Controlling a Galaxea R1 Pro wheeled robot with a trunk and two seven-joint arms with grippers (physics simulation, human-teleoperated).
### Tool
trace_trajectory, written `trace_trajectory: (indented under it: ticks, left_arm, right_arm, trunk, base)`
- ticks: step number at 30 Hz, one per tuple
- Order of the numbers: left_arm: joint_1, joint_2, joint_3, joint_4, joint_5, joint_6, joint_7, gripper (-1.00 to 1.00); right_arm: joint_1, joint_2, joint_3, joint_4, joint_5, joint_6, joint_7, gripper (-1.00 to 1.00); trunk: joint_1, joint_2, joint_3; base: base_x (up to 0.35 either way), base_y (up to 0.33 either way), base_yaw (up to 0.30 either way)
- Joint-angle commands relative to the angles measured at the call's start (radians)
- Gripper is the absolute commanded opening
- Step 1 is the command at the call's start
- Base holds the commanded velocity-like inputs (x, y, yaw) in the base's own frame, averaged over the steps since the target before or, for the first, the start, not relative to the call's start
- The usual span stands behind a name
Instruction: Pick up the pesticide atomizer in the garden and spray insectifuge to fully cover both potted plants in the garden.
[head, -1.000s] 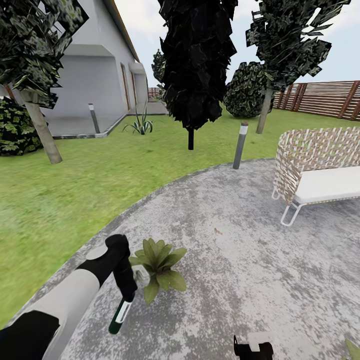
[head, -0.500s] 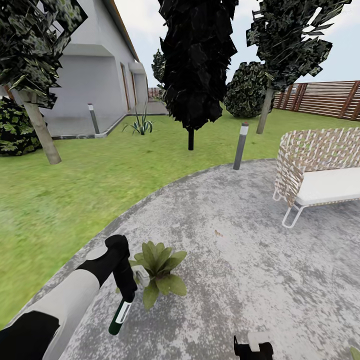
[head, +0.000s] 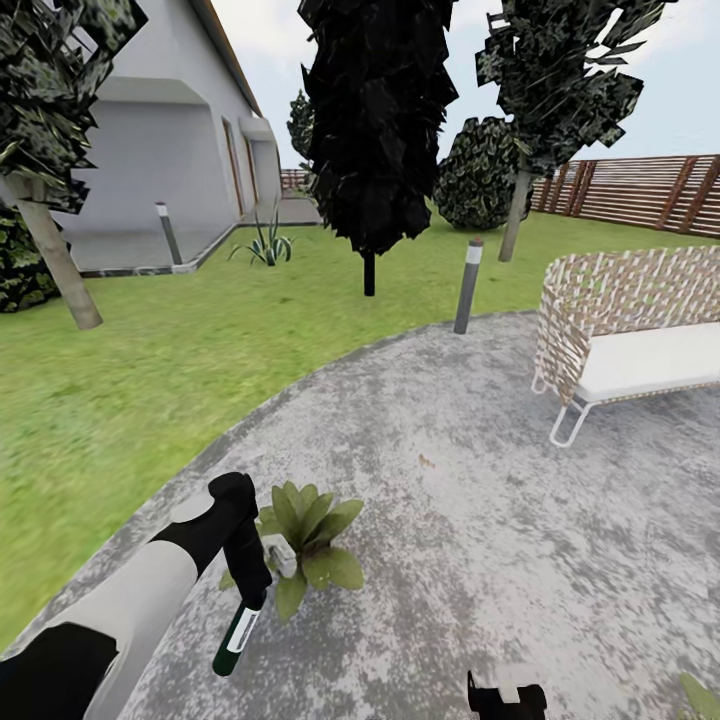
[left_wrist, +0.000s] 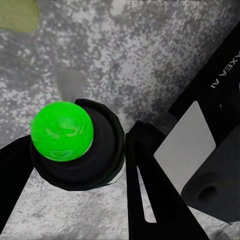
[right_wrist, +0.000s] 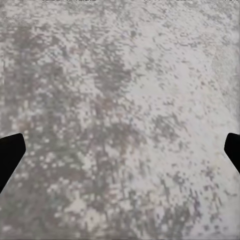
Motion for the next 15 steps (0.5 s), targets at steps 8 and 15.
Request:
trace_trajectory:
  ticks: [8, 15]
  left_arm:
    - [0.0, -0.003, -0.005, -0.002, -0.006, 0.009, -0.006, -1.0]
    - [0.001, -0.002, -0.004, -0.003, -0.008, 0.008, -0.004, -1.0]
  right_arm:
    - [-0.001, 0.0, -0.006, 0.001, 0.011, -0.002, -0.006, 1.0]
    - [-0.001, 0.0, -0.006, 0.0, 0.01, -0.002, -0.006, 1.0]
  trunk:
    - [0.0, 0.0, -0.001]
    - [0.0, 0.0, -0.001]
  base:
    - [0.107, 0.03, -0.001]
    - [0.002, 0.0, 0.0]
